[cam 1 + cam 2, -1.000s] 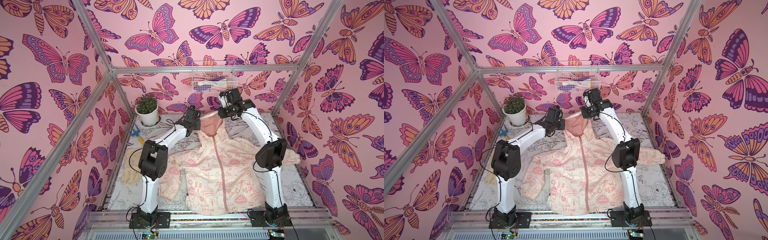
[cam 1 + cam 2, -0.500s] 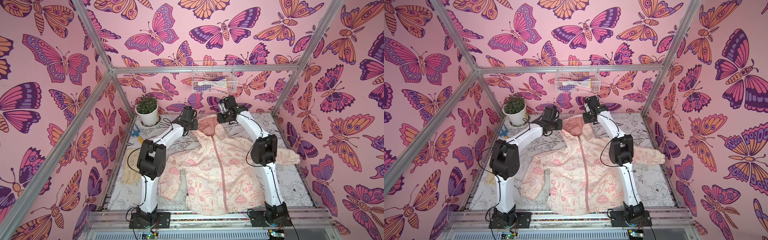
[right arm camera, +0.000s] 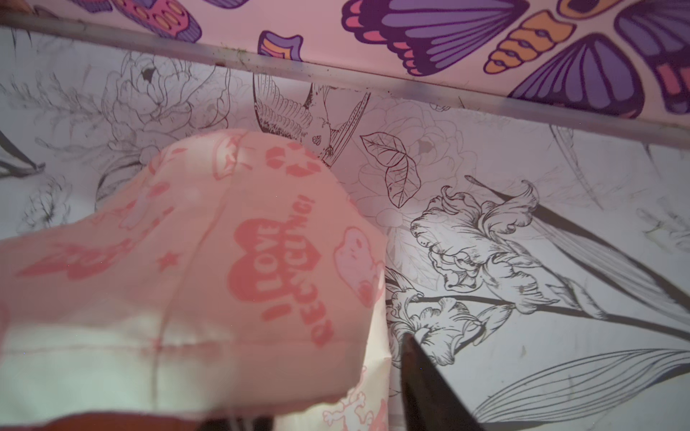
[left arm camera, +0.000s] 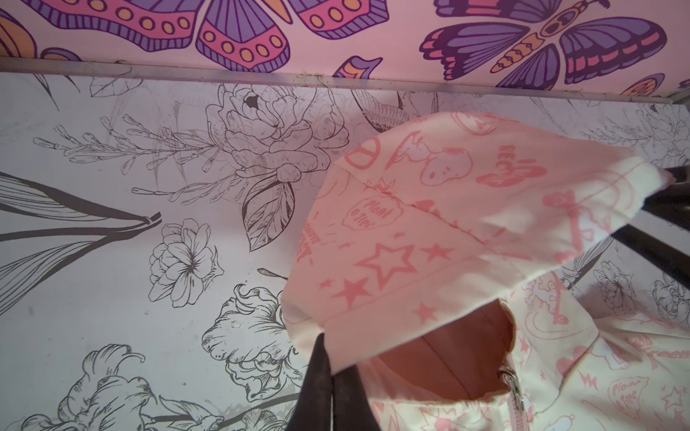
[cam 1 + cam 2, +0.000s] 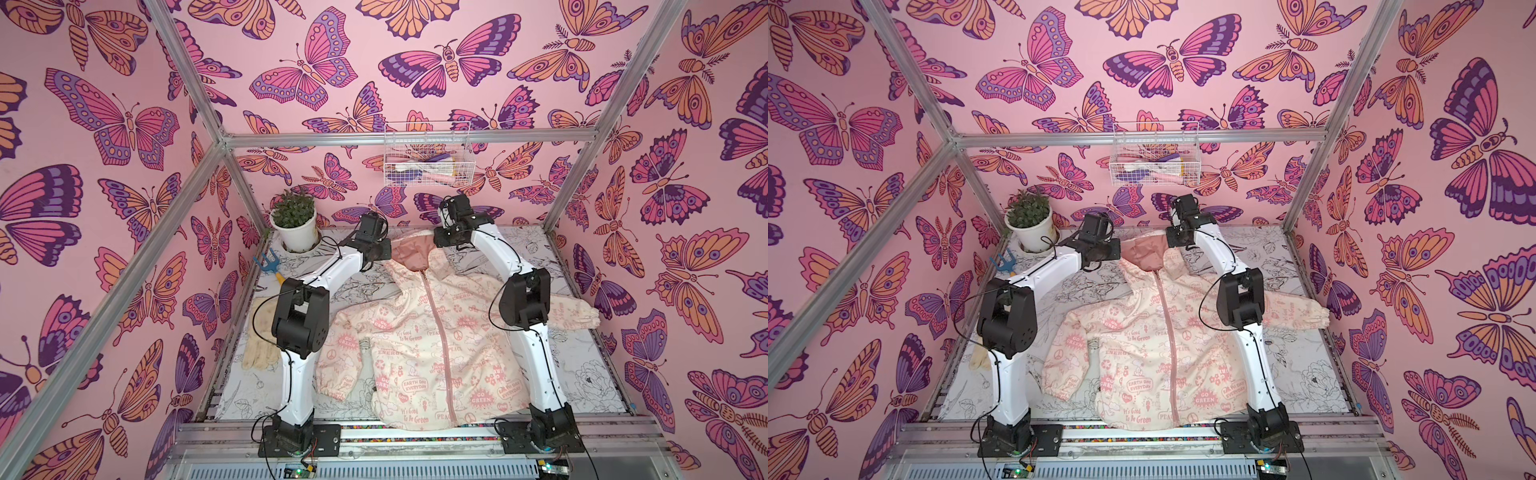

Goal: Unzip the jacket
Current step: Flatten out the jacket at the center of the board.

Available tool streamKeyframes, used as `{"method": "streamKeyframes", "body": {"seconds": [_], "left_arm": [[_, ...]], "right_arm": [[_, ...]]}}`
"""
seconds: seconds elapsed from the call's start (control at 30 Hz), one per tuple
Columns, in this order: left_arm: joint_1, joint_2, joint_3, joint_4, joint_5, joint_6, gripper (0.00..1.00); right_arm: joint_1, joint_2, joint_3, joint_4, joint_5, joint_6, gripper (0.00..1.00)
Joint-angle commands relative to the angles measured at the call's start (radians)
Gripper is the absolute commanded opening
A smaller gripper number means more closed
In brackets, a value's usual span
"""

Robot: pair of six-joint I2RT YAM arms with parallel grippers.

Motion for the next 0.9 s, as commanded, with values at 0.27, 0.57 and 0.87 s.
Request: {"method": "streamKeyframes", "body": {"seconds": [0.27, 0.57, 0.87], "left_arm": [[0.046, 0.13, 0.211, -0.046, 0.113, 0.03, 0.0], [0.054, 0.381, 0.658, -0.257, 0.161, 0.062, 0.0], [0.076, 0.321, 0.445, -0.272, 0.064, -0.025, 0.18]], "right_arm": [[-0.06, -0.015, 0.056, 0.074, 0.05, -0.007, 0.0], [-0.064, -0.142, -0.136, 0.187, 0.091, -0.185, 0.01], [-0.064, -0.138, -0.252, 0.085, 0.055, -0.17, 0.18]]}}
